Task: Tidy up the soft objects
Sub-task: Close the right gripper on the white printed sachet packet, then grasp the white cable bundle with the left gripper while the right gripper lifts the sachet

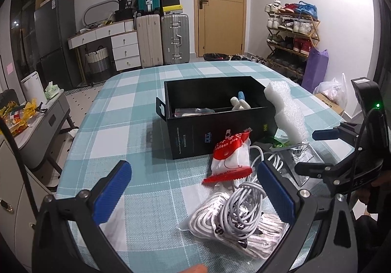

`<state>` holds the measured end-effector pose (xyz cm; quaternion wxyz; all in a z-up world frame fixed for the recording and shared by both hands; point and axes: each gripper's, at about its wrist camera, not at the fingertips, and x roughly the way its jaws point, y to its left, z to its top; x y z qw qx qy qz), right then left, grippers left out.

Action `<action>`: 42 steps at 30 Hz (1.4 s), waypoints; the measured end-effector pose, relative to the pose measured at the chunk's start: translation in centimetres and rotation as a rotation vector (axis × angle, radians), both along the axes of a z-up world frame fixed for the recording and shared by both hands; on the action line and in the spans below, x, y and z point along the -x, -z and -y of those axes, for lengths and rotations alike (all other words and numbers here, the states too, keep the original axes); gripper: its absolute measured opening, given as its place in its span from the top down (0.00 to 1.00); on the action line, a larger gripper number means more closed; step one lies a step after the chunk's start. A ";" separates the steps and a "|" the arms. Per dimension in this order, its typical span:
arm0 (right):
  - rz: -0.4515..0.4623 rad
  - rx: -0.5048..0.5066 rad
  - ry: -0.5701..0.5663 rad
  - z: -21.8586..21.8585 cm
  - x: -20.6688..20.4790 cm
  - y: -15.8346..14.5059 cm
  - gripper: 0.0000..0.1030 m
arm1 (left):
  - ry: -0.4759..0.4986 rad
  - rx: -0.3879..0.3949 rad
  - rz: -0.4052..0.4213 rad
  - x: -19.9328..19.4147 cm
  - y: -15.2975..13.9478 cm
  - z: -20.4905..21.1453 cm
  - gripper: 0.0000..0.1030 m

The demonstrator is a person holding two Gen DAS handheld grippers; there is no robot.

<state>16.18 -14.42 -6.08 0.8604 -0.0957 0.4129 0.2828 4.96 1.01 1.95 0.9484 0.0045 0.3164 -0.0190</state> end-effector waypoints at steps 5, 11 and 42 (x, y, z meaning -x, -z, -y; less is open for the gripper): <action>-0.013 0.017 0.010 -0.5 -0.3 0.7 0.01 | -0.003 0.006 -0.009 -0.1 0.1 -0.2 0.00; -0.008 0.031 0.020 -1.0 -0.4 0.9 0.01 | 0.010 0.001 -0.018 -0.1 0.2 0.2 0.00; 0.030 0.060 -0.066 0.7 0.6 0.1 0.52 | 0.093 -0.008 -0.065 -0.1 0.7 1.9 0.00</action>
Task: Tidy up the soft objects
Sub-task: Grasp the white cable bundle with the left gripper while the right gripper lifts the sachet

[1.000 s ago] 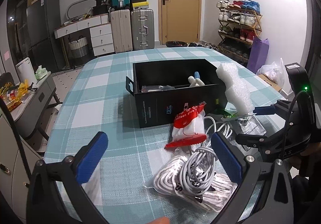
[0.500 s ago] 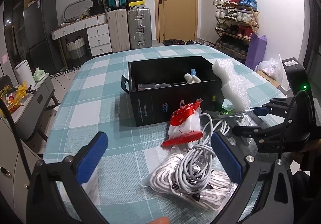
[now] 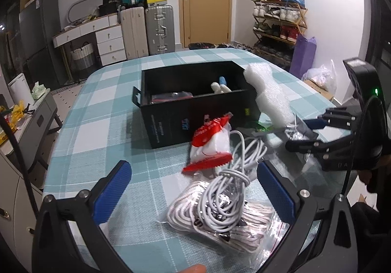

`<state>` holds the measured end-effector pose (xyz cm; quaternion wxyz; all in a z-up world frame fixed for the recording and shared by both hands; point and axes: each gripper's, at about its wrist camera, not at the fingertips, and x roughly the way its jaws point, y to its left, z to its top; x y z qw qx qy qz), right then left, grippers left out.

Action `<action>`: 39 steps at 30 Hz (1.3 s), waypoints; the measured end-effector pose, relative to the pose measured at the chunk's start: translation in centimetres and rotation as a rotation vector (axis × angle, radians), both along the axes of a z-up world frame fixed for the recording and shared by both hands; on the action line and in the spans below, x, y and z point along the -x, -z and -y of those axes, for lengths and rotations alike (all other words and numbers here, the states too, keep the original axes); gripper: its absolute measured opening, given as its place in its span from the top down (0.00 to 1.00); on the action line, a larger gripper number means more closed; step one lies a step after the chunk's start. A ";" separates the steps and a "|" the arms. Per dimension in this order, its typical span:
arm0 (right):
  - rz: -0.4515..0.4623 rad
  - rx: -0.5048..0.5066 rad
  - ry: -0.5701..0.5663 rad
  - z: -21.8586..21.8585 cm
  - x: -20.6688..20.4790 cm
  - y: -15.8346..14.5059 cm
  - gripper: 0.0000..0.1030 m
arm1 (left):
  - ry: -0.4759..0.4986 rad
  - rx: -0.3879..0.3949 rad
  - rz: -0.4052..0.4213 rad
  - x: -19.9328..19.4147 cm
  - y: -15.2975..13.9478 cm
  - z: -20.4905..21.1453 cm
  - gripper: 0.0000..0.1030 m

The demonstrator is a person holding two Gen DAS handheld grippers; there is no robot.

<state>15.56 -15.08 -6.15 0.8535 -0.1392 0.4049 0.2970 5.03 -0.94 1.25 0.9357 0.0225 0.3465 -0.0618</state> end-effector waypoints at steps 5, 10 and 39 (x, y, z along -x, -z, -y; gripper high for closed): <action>0.004 -0.001 0.020 1.1 -0.3 -0.1 0.52 | 0.025 -0.023 -0.016 0.0 0.5 1.2 0.00; 0.004 -0.005 0.039 1.9 -0.6 -0.1 0.52 | 0.055 -0.028 -0.026 -0.2 1.1 2.2 0.00; 0.020 -0.028 0.018 1.9 0.0 -0.7 0.52 | 0.125 -0.070 -0.037 0.5 1.6 3.8 0.63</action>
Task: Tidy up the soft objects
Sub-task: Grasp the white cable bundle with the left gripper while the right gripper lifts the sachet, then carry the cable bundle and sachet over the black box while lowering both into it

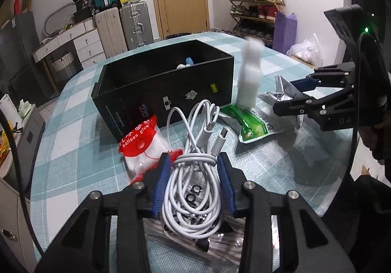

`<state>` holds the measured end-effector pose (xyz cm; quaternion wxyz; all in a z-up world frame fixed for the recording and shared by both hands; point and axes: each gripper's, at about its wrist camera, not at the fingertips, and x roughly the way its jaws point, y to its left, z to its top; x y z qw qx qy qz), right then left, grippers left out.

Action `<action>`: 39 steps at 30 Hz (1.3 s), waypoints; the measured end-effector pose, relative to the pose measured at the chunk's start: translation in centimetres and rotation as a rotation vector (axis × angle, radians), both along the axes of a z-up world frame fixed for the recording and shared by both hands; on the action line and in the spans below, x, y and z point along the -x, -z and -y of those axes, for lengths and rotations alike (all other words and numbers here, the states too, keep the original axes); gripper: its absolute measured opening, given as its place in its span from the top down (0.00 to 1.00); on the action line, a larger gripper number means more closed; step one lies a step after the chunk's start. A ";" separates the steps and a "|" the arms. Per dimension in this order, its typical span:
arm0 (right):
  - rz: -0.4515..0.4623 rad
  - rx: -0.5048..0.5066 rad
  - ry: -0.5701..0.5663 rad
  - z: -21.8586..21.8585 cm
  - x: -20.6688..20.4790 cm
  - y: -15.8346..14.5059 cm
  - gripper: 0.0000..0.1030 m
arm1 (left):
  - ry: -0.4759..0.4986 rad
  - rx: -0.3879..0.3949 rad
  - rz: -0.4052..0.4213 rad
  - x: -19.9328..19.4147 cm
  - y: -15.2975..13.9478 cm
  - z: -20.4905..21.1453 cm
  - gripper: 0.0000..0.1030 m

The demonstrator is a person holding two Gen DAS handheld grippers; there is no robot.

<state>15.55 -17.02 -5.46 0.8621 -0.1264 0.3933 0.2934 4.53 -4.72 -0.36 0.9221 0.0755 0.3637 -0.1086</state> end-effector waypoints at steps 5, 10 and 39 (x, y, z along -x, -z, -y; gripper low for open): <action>0.013 -0.017 -0.020 -0.1 0.4 -0.5 0.52 | -0.004 0.037 0.015 0.1 -0.7 -0.5 0.64; 0.034 -0.038 -0.041 -0.4 0.9 -1.2 0.52 | -0.014 0.068 0.034 0.2 -1.4 -1.0 0.70; 0.183 -0.257 -0.029 0.4 2.8 -5.7 0.52 | -0.071 0.188 0.194 1.9 -6.3 -3.0 0.71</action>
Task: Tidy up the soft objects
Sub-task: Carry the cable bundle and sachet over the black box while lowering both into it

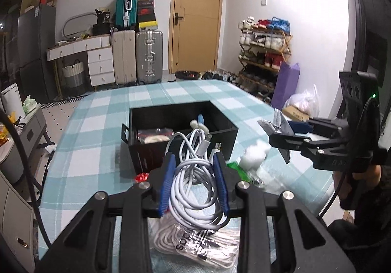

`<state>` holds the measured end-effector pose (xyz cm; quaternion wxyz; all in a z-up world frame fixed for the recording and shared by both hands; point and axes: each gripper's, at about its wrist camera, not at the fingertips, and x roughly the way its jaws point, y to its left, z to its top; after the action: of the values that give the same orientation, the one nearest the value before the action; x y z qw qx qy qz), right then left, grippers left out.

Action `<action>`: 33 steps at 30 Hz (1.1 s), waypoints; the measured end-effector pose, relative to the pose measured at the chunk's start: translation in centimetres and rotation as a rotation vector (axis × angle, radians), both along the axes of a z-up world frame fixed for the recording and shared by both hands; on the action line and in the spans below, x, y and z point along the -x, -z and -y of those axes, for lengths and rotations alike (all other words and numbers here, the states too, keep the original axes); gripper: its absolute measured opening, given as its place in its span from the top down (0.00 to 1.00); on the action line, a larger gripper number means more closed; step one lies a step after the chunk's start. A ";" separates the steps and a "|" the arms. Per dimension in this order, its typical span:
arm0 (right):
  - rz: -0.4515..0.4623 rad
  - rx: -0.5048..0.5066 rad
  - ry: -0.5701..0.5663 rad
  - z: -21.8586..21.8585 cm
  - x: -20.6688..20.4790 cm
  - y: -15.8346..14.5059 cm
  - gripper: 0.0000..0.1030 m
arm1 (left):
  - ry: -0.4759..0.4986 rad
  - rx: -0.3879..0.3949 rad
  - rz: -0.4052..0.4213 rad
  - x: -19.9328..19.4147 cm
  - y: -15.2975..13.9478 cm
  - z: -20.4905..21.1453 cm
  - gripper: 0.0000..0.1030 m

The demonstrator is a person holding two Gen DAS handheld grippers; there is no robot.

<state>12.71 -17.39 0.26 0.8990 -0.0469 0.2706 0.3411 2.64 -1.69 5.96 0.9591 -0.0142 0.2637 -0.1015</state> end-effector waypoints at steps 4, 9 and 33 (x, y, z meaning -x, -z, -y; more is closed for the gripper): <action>0.001 -0.046 0.014 0.2 -0.1 -0.7 0.52 | -0.016 0.010 0.032 0.0 -1.0 -0.5 0.70; 0.008 -0.087 0.017 -0.2 -0.1 -1.6 0.52 | -0.033 0.031 0.058 -0.7 -2.1 -1.2 0.70; 0.019 -0.125 0.017 -3.4 -3.1 -4.7 0.52 | -0.136 0.068 0.075 -6.6 -3.0 -2.9 0.70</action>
<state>15.86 -13.95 4.94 0.9055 0.0082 0.2406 0.3493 9.28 1.16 8.94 0.9719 -0.0610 0.2226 -0.0455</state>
